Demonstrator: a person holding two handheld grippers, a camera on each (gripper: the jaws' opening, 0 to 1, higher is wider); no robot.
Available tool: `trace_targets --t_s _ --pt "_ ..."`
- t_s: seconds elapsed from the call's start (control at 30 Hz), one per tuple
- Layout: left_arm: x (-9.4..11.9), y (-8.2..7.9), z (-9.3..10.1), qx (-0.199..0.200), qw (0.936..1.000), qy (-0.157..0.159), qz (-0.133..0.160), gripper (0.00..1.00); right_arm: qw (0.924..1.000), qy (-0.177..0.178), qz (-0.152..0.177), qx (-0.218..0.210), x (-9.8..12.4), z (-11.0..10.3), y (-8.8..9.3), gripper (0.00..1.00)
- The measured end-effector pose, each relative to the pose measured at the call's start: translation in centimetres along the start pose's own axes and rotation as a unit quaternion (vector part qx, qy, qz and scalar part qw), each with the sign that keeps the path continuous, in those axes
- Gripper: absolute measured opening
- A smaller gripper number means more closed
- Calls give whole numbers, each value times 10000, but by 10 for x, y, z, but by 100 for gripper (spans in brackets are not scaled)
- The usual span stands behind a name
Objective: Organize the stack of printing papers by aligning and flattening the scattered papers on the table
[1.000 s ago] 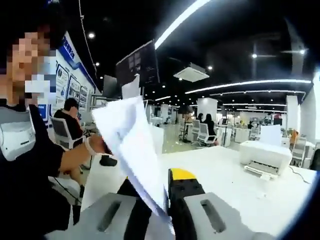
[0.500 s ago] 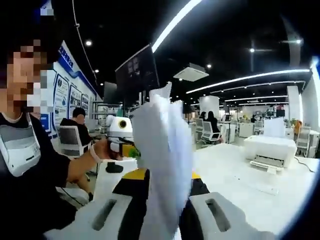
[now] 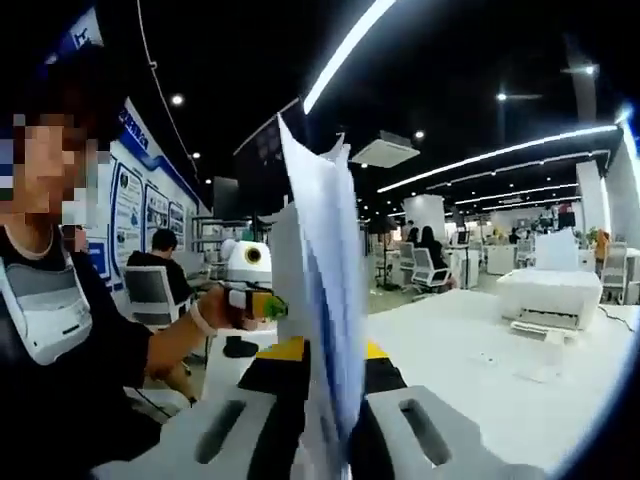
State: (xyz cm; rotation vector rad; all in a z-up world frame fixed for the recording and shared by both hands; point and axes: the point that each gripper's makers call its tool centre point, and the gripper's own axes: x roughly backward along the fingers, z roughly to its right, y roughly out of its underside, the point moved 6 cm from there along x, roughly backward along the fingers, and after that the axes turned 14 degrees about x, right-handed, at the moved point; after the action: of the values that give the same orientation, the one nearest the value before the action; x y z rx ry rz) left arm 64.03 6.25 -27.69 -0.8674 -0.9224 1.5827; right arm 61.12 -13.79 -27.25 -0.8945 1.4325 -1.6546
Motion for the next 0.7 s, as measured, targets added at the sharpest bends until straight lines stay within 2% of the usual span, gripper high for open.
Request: trace_targets --t_s 0.03,0.07,0.1,0.13,0.4,0.47,0.5,0.53,0.57,0.6,0.63,0.7 --pt "0 7 -4 47 10000 33 -18 17 9999 -83 -103 -63 0 -2 7 16" --pt "0 13 -6 91 9999 125 -47 10 9999 -115 -112 -41 0 -2 11 9" --pt "0 15 -3 37 9996 286 -3 7 9998 -103 -81 135 0 -1 13 2" --pt "0 15 -4 14 9998 213 19 7 9992 -122 -46 388 0 -1 12 0" --pt "0 -4 4 -160 9997 176 92 7 9990 -256 18 359 0 -7 -7 0" --pt "0 -3 0 -129 9998 109 119 14 9990 -184 137 396 0 -5 -5 13" --pt "0 1 -3 -35 9999 104 116 15 9994 -169 135 262 -1 -6 0 20" --pt "-1 7 -4 79 9998 146 70 10 9998 -198 50 89 -1 -7 6 13" --pt "-1 11 -4 83 9996 275 37 6 9996 -274 -45 73 -1 -7 12 0" --pt "-1 11 -4 45 9996 271 108 6 9984 -348 257 362 -4 -8 8 0" --pt "-1 10 -3 -26 9996 259 116 6 9987 -250 154 417 -3 -6 10 0" --pt "0 7 -2 -189 9995 214 104 6 9989 -275 96 359 -2 -7 8 0"
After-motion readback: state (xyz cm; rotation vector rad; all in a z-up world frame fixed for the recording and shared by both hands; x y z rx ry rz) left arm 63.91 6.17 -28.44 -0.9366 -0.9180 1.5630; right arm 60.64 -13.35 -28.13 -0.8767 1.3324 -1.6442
